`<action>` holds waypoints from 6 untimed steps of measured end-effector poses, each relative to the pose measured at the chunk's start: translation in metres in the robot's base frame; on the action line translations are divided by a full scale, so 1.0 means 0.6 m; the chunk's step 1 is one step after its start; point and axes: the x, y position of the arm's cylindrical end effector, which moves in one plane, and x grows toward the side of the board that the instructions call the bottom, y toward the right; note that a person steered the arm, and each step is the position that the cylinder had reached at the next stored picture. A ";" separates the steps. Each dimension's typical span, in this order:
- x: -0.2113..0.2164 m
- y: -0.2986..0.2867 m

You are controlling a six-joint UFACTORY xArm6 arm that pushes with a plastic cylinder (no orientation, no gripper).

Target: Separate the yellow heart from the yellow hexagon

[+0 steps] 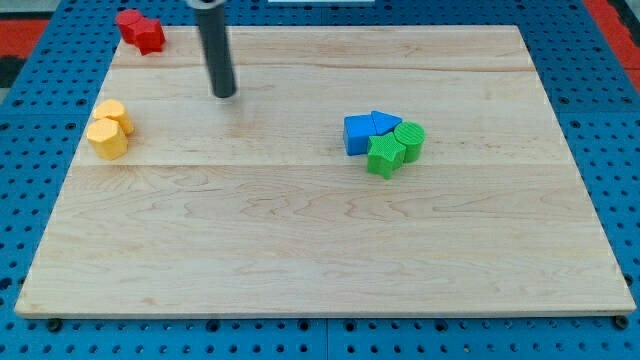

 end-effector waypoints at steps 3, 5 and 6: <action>0.020 -0.211; 0.074 -0.253; 0.081 -0.226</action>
